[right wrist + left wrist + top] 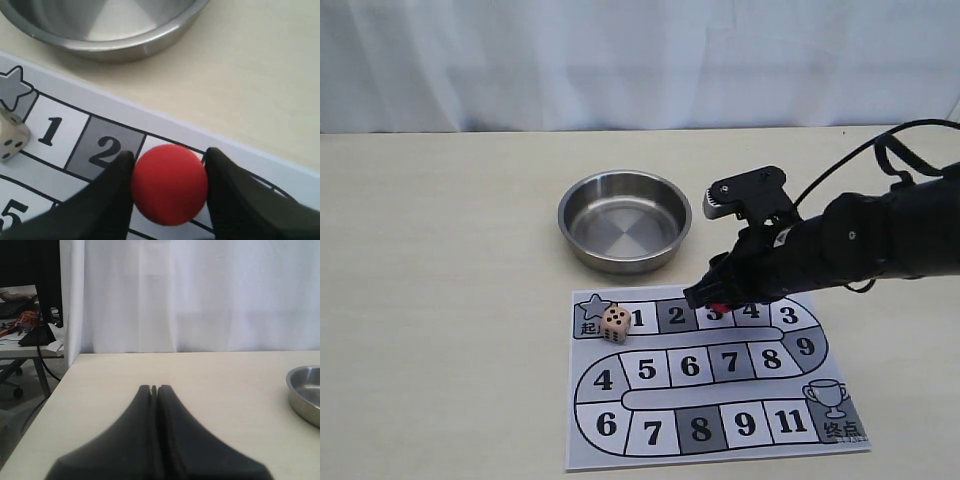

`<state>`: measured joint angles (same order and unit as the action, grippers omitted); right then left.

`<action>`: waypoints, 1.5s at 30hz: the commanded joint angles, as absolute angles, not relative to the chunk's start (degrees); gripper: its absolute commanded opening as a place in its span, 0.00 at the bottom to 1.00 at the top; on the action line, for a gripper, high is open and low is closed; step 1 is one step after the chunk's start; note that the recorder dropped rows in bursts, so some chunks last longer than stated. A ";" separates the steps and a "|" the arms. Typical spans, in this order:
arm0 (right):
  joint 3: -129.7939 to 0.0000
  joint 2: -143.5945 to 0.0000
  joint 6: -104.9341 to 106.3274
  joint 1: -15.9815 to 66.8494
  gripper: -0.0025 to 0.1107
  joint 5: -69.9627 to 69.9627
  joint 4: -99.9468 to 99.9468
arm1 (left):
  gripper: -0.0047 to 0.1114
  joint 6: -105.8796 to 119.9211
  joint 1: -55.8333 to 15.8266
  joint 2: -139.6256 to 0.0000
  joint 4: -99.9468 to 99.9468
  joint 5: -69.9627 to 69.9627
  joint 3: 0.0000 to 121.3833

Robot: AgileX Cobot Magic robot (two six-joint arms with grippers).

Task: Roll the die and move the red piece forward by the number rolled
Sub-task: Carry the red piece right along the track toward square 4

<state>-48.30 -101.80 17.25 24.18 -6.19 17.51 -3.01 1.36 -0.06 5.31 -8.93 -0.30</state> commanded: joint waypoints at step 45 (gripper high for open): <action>-44.99 -97.13 17.50 18.50 0.06 -6.71 17.11 | 0.04 -3.03 1.36 0.00 5.34 -8.16 0.00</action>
<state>-45.29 -97.57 17.29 19.92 -5.59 17.51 -3.01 1.36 -0.06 5.31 -8.93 -0.30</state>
